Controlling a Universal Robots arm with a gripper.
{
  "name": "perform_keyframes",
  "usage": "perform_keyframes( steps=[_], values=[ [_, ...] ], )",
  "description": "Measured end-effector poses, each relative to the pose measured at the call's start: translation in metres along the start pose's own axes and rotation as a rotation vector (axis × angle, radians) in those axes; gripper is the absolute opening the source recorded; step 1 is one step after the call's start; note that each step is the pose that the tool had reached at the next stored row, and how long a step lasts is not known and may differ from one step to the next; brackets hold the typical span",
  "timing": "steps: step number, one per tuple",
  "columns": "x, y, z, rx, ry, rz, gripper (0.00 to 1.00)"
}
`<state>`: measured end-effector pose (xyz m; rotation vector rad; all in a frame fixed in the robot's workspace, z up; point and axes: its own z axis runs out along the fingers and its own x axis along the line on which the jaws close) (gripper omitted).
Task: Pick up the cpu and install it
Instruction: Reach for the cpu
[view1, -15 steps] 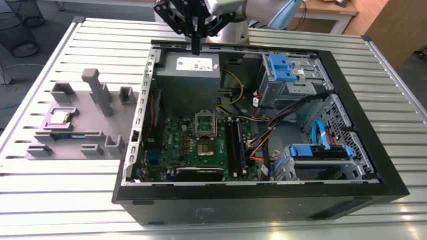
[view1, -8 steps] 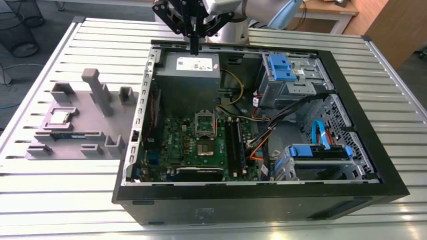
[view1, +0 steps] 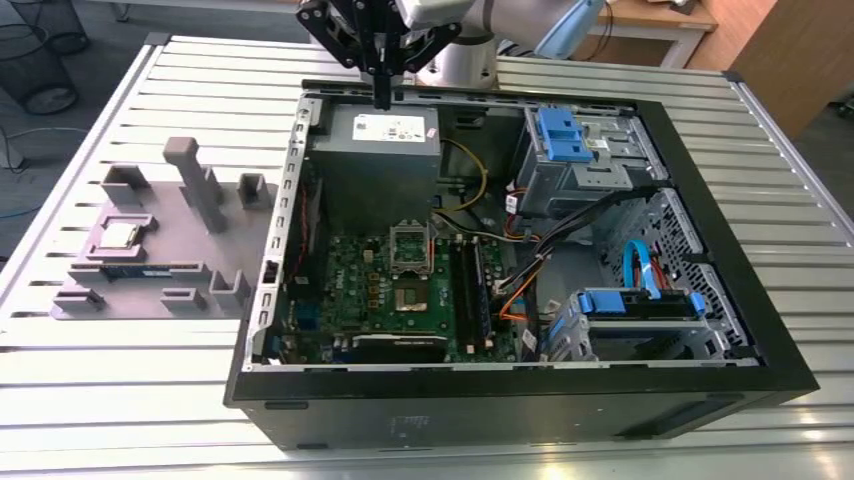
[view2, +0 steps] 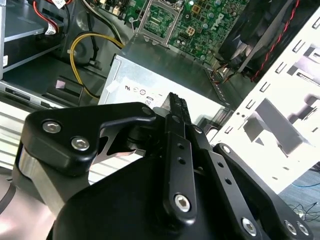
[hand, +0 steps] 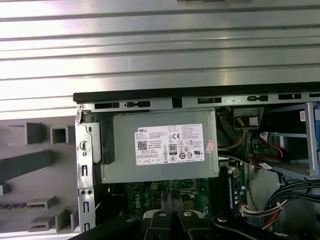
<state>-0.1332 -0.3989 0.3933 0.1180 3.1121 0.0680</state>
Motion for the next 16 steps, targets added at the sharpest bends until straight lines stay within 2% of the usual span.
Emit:
perform_keyframes(
  steps=[10,16],
  values=[
    [0.0102,-0.0008,-0.0003,-0.0001,-0.0016,0.0,0.11],
    [0.0132,-0.001,-0.0004,-0.0001,-0.0016,0.0,0.11]
  ],
)
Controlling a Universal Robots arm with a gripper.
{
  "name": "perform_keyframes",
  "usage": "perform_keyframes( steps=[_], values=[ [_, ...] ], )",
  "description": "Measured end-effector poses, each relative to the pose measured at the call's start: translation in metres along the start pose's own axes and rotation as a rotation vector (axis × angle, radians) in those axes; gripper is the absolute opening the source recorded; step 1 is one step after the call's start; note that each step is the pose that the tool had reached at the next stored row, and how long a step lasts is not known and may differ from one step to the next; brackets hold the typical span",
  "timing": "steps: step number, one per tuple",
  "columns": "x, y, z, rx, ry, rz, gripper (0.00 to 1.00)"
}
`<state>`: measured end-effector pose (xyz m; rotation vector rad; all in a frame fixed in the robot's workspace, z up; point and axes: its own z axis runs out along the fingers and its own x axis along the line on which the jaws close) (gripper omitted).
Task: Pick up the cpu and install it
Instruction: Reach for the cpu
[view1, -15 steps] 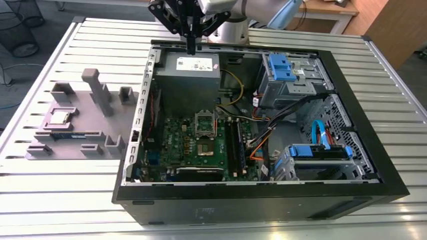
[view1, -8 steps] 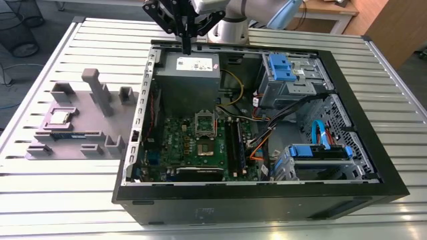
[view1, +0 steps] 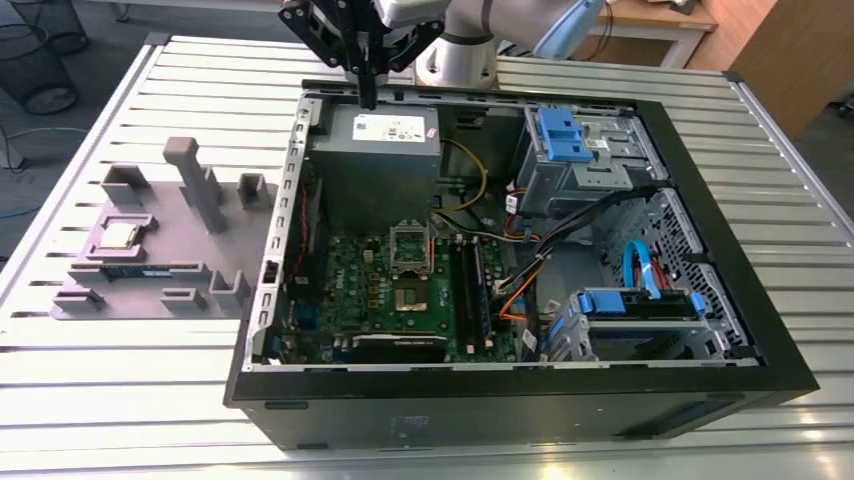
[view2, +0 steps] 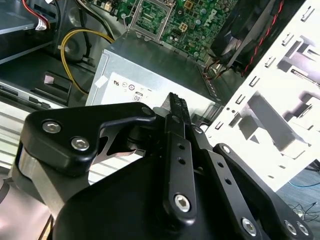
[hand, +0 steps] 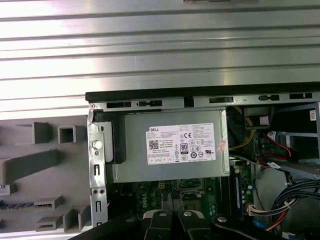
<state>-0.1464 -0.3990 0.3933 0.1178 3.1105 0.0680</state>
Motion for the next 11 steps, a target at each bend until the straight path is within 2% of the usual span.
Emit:
perform_keyframes(
  steps=[11],
  values=[
    [0.0078,-0.0006,-0.0002,0.0,0.0,0.0,0.11]
  ],
)
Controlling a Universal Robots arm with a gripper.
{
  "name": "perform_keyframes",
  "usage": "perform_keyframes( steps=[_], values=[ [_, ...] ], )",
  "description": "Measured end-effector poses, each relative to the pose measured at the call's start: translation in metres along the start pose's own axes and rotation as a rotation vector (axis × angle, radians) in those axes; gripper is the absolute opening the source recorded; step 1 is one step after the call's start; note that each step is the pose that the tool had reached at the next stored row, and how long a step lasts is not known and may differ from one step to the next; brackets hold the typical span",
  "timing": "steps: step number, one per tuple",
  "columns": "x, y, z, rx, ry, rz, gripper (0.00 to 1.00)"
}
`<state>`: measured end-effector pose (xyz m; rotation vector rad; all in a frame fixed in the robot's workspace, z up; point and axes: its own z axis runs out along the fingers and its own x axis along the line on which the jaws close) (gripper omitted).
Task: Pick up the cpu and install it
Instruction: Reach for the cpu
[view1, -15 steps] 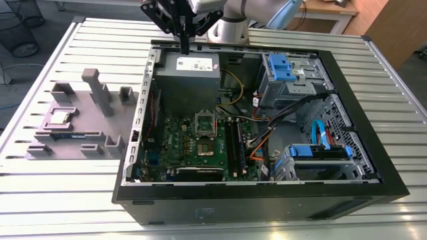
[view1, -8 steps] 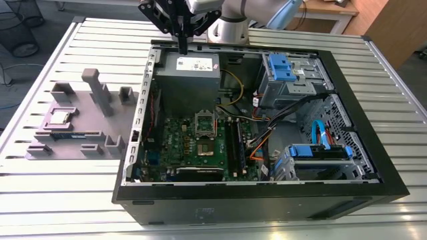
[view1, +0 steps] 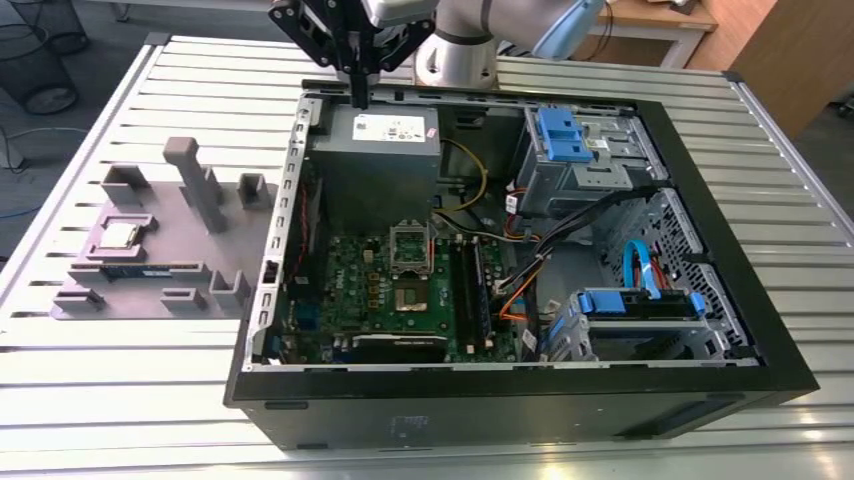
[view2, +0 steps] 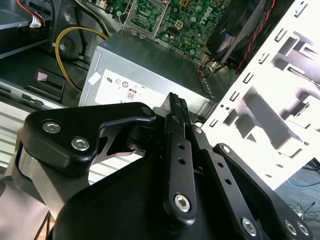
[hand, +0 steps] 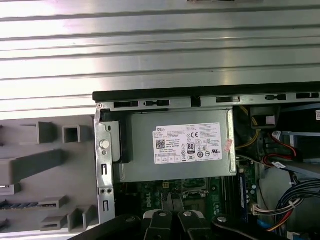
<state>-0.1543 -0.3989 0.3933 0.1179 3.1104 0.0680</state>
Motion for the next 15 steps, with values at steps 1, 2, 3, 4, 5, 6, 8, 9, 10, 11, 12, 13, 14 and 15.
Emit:
perform_keyframes(
  steps=[1,2,3,4,5,6,8,9,10,11,12,13,14,15],
  values=[
    [0.0006,0.0,0.0,-0.0001,0.0,0.0,0.11],
    [0.0012,-0.0001,0.0,0.0,0.0,0.0,0.11],
    [0.0018,-0.0001,-0.0001,0.0,0.0,0.0,0.11],
    [0.0022,-0.0001,0.0,0.0,0.0,0.0,0.11],
    [0.0023,-0.0001,-0.0001,0.0,0.0,0.0,0.11],
    [0.0026,-0.0002,-0.0001,0.0,0.0,0.0,0.11],
    [0.0028,-0.0002,-0.0001,0.0,0.0,0.0,0.11],
    [0.003,-0.0002,-0.0001,0.0,0.0,0.0,0.11],
    [0.0033,-0.0003,-0.0001,0.0,0.0,0.0,0.11],
    [0.0038,-0.0003,-0.0001,0.0,0.0,0.0,0.11],
    [0.0043,-0.0004,-0.0001,-0.0001,0.0,0.0,0.11],
    [0.0049,-0.0004,-0.0001,-0.0001,-0.0001,0.0,0.11],
    [0.0053,-0.0004,-0.0001,0.0,0.0,0.0,0.11],
    [0.0057,-0.0004,-0.0002,0.0,0.0,0.0,0.11]
  ],
)
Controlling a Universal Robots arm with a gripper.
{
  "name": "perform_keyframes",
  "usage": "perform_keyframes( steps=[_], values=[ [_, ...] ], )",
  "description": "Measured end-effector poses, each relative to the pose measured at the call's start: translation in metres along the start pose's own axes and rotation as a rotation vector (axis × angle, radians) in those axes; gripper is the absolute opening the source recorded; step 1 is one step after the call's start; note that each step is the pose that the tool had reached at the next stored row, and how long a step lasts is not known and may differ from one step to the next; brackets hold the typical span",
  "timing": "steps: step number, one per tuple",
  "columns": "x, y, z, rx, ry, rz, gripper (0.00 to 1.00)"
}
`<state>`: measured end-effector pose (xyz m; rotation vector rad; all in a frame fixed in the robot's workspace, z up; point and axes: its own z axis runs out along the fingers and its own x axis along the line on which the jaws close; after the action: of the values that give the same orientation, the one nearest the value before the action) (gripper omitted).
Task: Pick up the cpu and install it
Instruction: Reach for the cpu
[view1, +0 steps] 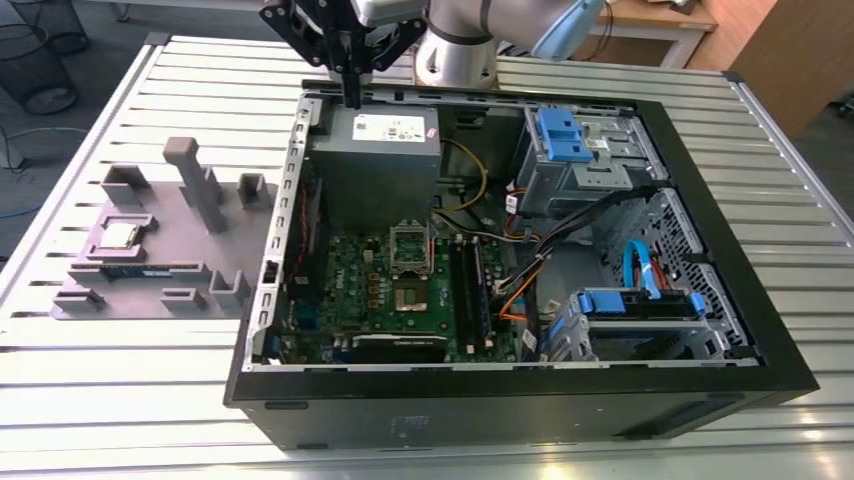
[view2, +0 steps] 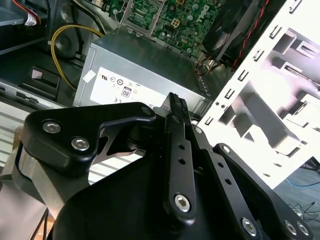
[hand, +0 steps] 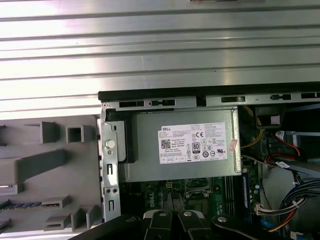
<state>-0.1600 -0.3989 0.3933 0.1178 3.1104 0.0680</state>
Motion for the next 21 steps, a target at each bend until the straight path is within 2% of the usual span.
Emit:
perform_keyframes(
  steps=[5,14,21],
  values=[
    [0.0032,-0.0003,-0.0001,0.0001,0.0001,0.0,0.11],
    [0.0141,-0.0011,-0.0003,0.0,0.0,0.0,0.11],
    [0.017,-0.0013,-0.0004,0.0,0.0001,0.0,0.11]
  ],
)
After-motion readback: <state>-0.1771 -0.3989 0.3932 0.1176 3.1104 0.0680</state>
